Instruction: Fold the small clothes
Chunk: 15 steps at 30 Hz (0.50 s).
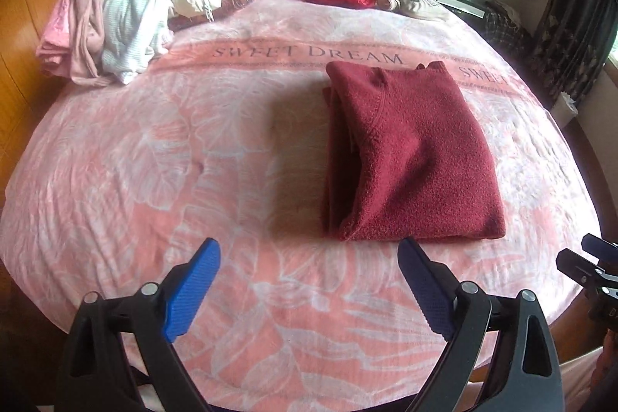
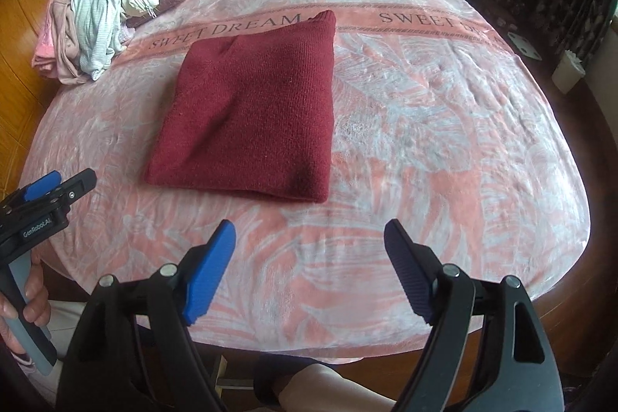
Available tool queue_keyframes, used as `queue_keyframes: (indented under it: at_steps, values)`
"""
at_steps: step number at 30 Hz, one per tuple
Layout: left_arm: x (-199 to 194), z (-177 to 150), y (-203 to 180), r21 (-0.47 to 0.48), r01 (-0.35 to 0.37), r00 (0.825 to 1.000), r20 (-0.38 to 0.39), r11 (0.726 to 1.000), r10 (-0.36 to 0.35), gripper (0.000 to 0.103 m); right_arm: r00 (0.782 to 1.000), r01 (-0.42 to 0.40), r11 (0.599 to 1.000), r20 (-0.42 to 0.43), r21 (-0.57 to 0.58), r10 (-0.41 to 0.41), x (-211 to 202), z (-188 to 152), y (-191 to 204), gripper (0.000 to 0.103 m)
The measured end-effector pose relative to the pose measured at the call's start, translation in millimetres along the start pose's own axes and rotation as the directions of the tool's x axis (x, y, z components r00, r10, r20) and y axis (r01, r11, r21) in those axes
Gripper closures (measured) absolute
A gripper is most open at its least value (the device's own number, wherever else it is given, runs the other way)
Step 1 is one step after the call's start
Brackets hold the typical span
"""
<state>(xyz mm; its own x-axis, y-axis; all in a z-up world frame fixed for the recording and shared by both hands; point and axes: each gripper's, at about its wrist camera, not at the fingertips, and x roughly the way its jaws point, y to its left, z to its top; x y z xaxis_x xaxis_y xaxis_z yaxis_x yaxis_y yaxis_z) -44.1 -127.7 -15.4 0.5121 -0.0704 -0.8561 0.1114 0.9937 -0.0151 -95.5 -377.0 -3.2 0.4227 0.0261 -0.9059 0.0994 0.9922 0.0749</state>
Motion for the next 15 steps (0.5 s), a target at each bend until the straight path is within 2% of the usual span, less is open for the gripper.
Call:
queue_keyframes:
  at_steps: [6, 15]
  values:
    - [-17.9, -8.5, -0.3, 0.02, -0.075, 0.996, 0.055, 0.997, 0.074, 0.008, 1.0, -0.016, 1.0, 0.008, 0.019, 0.016, -3.2, -2.7, -2.0, 0.023]
    - [-32.4, -11.8, -14.8, 0.044, -0.077, 0.994, 0.087, 0.996, 0.073, 0.007, 0.999, -0.015, 1.0, 0.034, 0.002, 0.015, -9.8, -6.0, 11.0, 0.02]
